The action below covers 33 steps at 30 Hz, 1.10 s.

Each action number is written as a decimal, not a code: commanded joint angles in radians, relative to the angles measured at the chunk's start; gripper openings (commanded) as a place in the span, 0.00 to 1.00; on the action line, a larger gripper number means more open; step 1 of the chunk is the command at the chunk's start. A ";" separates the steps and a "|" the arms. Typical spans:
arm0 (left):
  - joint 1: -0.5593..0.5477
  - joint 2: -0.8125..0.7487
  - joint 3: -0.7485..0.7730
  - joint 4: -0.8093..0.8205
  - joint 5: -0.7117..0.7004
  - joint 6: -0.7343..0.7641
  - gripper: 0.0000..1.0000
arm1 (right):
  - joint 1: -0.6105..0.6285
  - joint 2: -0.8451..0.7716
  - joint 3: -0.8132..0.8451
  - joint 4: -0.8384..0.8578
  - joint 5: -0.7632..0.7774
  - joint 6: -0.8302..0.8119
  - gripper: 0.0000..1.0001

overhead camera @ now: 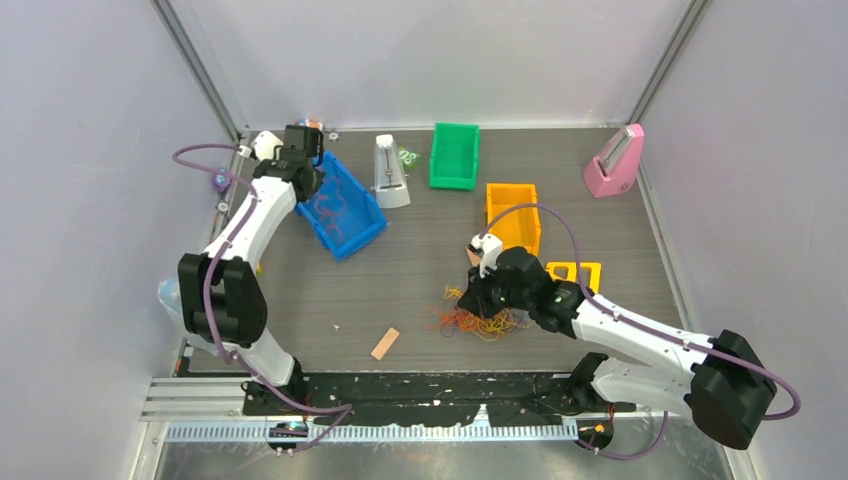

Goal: Untangle the cables

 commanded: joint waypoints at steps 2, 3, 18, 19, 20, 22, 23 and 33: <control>0.033 0.068 -0.009 0.093 0.001 0.037 0.00 | 0.004 0.011 0.027 0.043 -0.009 -0.024 0.05; 0.035 0.083 -0.008 0.101 0.009 0.042 0.00 | 0.004 0.012 0.027 0.048 -0.019 -0.025 0.05; 0.039 -0.052 0.002 0.136 0.245 0.332 0.89 | 0.005 0.104 0.052 0.164 -0.102 -0.020 0.05; 0.039 -0.079 -0.013 0.138 0.278 0.355 0.94 | 0.007 0.110 0.058 0.172 -0.099 -0.016 0.05; 0.039 -0.105 -0.031 0.137 0.331 0.378 0.98 | 0.019 0.121 0.065 0.169 -0.086 -0.016 0.05; 0.038 -0.166 -0.084 0.156 0.420 0.431 1.00 | 0.047 0.145 0.098 0.151 -0.062 -0.030 0.05; 0.037 -0.205 -0.139 0.180 0.448 0.446 1.00 | 0.056 0.153 0.121 0.152 -0.054 -0.034 0.05; 0.033 -0.586 -0.604 0.440 0.720 0.491 1.00 | 0.111 0.205 0.183 0.215 -0.026 0.028 0.72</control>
